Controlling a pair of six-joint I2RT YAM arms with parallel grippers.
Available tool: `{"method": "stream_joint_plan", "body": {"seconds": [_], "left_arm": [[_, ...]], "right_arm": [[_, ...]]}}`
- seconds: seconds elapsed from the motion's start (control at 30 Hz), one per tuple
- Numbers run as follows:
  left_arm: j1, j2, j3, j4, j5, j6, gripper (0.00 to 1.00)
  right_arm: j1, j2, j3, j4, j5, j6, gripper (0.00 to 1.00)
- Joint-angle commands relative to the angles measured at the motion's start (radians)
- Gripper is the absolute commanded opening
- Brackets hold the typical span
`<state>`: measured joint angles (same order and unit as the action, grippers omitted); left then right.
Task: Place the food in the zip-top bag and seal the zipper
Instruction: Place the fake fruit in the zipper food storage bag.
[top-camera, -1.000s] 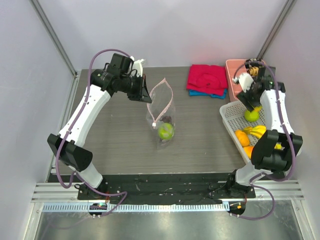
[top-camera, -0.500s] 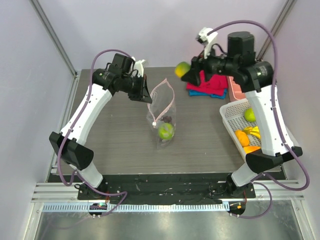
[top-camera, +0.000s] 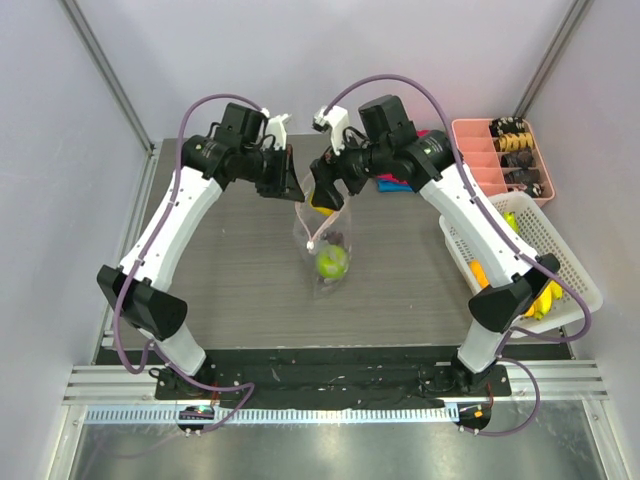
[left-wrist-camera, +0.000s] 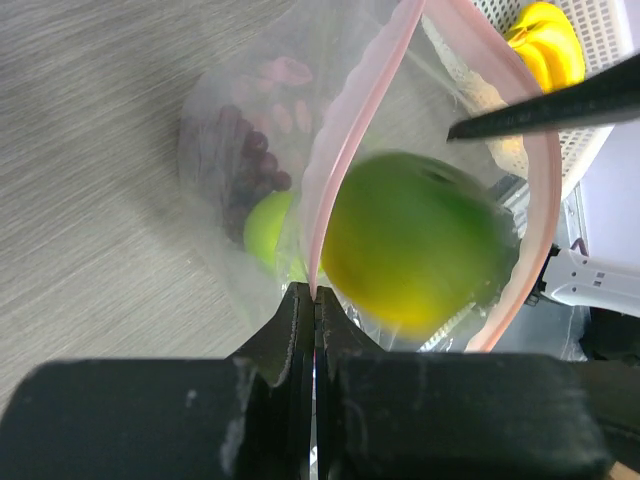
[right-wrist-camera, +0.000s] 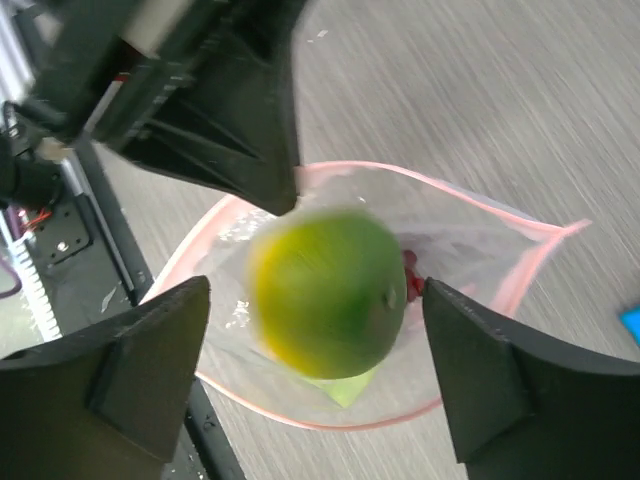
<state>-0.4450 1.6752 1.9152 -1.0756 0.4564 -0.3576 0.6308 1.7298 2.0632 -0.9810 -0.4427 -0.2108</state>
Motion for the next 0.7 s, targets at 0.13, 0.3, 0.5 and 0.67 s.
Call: {"method": "stream_joint_plan", "body": {"seconds": [0.13,0.3,0.5,0.67], "left_arm": [[-0.001,-0.012,0.102,-0.041,-0.07,0.063,0.0],[-0.003,-0.023,0.103,-0.067,-0.067,0.086,0.0],[-0.003,-0.022,0.123,-0.089,-0.058,0.101,0.0],[-0.003,-0.022,0.125,-0.084,-0.048,0.098,0.0]], "right_arm": [[0.001,-0.09,0.035,0.025,0.137,-0.016,0.99],[-0.15,-0.16,-0.024,0.01,0.107,0.011,1.0],[-0.524,-0.21,-0.168,-0.019,-0.051,-0.016,1.0],[-0.88,-0.211,-0.336,-0.016,-0.039,-0.105,0.97]]}}
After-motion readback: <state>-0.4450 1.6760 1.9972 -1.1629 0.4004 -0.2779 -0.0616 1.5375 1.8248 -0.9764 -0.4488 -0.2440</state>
